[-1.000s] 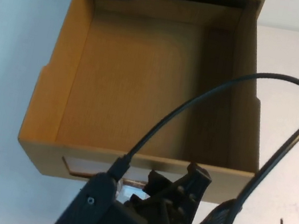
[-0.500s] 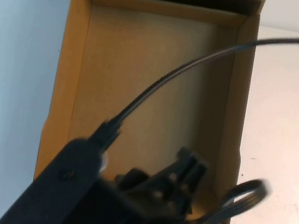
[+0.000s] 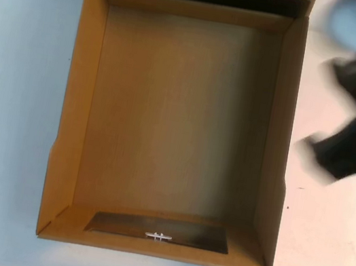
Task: Open the shoe box
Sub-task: 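Pull the top drawer of the cardboard box fully open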
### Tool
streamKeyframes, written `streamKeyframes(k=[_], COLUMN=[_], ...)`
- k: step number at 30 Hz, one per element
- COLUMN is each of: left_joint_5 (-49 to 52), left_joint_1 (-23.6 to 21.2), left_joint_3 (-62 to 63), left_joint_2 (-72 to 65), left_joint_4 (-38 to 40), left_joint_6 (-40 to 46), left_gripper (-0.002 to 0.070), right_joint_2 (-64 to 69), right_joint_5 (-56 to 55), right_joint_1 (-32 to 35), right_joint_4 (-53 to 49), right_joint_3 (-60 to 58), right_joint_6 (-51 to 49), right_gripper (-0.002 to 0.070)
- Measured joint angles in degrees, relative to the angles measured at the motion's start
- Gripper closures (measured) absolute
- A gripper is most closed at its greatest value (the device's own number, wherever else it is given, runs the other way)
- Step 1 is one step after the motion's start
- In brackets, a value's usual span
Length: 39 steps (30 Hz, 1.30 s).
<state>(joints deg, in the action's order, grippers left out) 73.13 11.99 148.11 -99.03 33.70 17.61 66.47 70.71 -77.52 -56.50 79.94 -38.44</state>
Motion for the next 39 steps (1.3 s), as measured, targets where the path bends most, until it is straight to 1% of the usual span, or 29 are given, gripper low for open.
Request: streamKeyframes(k=[3,6,10,12,14,21,26,29,33,35,39], left_joint_5=[0.0,0.1,0.1,-0.2,-3.0,-19.1,-32.3,-40.7,-48.7,-52.1,-55.6], left_joint_1=[0.0,0.0,0.0,0.0,0.0,0.0,0.0,0.0,0.0,0.0,0.0], left_joint_3=[-1.3,-6.3,-19.1,-26.7,-36.3,-69.4,-93.0,-105.8,-118.6,-125.0,-134.9], left_joint_2=[4.6,10.8,21.2,26.2,31.9,53.5,70.2,79.6,91.7,97.0,99.7], left_joint_4=[-4.1,-8.9,-15.1,-16.9,-17.8,-18.3,-18.3,-18.1,-17.0,-14.8,-10.6], left_joint_6=[-0.1,0.7,1.2,1.4,1.7,2.5,4.2,4.4,4.5,4.5,4.4], left_gripper=[0.0679,0.0679,0.0679,0.0679,0.0679,0.0679,0.0679,0.0679,0.0679,0.0679,0.0679], right_joint_2=[-3.5,-6.1,-8.5,-9.2,-9.6,-9.7,-9.7,-9.7,-9.7,-9.7,-9.7], right_joint_5=[0.6,0.7,0.8,1.0,1.2,0.8,-4.2,-7.3,-11.0,-13.4,-17.4], right_joint_1=[5.9,11.3,18.8,22.3,26.0,37.3,46.1,50.0,53.8,55.2,57.0], right_joint_4=[0.5,1.0,3.4,5.0,6.7,11.9,19.0,22.5,25.6,26.6,29.2], right_joint_3=[0.0,0.0,0.0,0.0,0.0,-2.3,-6.0,-8.3,-11.2,-13.1,-16.8], right_joint_6=[1.3,1.7,2.8,4.0,5.4,8.7,11.0,11.7,12.4,12.5,12.5], right_gripper=[0.0570,0.0598,0.0666,0.0678,0.0683,0.0689,0.0689,0.0689,0.0689,0.0689,0.0689])
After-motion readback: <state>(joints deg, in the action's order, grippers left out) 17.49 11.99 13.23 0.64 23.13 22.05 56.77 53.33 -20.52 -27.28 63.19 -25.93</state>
